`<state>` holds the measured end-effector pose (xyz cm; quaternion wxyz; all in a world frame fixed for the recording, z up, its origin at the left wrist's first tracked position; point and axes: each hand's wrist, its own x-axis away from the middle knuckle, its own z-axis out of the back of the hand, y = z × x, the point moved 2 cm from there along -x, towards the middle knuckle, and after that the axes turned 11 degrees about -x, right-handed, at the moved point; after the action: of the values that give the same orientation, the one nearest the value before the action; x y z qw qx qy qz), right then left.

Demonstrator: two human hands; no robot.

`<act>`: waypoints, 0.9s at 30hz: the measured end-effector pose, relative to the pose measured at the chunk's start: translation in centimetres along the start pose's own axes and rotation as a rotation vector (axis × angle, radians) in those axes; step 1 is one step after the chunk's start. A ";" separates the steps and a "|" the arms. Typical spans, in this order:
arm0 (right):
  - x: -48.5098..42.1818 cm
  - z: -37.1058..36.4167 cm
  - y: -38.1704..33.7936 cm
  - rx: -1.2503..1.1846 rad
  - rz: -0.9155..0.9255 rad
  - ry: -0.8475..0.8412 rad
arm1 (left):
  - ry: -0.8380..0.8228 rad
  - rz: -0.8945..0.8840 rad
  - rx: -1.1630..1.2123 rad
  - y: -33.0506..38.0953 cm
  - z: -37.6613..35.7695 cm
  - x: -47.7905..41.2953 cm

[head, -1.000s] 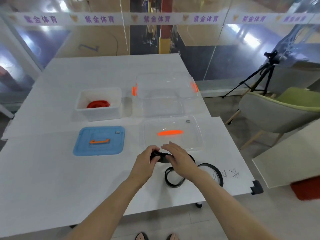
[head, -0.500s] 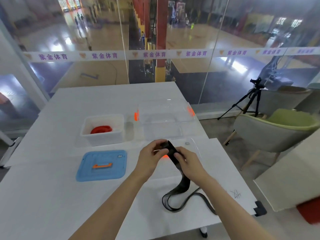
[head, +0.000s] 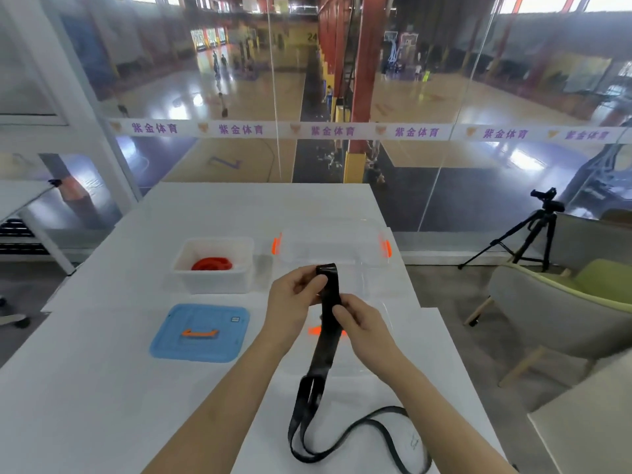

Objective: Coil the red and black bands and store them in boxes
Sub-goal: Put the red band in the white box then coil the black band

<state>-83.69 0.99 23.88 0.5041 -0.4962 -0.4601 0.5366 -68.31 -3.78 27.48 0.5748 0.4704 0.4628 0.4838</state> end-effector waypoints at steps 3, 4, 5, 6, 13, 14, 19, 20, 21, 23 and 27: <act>0.0 0.7 0.0 -0.053 -0.015 -0.004 | 0.042 -0.004 0.026 0.8 -0.8 0.3; -0.1 0.9 0.0 -0.062 -0.018 0.001 | 0.054 -0.003 0.032 1.0 -1.0 0.4; -0.2 1.0 -0.1 -0.067 -0.020 0.006 | 0.059 -0.005 0.037 1.1 -1.2 0.5; -0.2 1.2 -0.3 -0.069 -0.017 0.007 | 0.055 -0.008 0.041 1.2 -1.4 0.5; -0.3 0.6 -2.2 -0.147 -0.002 -0.038 | -0.152 -0.076 0.052 3.6 -2.2 0.9; -0.2 0.4 -2.3 -0.150 -0.004 -0.049 | -0.144 -0.065 0.078 3.9 -2.1 0.8; 0.1 -1.4 -1.5 -0.161 -0.049 -0.165 | -0.034 0.008 0.365 5.4 -1.2 -0.4; 0.1 -1.6 -1.2 -0.171 -0.065 -0.182 | -0.020 0.000 0.444 6.0 -0.8 -0.7; 0.2 -1.9 -0.8 -0.186 -0.080 -0.198 | -0.005 -0.012 0.516 6.6 -0.3 -1.1; 0.5 -2.5 0.1 -0.191 -0.113 -0.232 | 0.029 -0.033 0.636 8.0 0.9 -2.3; 1.6 -2.8 2.8 -0.076 -0.230 -0.307 | 0.093 -0.099 0.774 10.3 4.8 -4.9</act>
<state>-81.12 2.39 20.79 0.4671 -0.3713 -0.6051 0.5270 -65.27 -8.17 38.63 0.3558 0.6070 0.6590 0.2658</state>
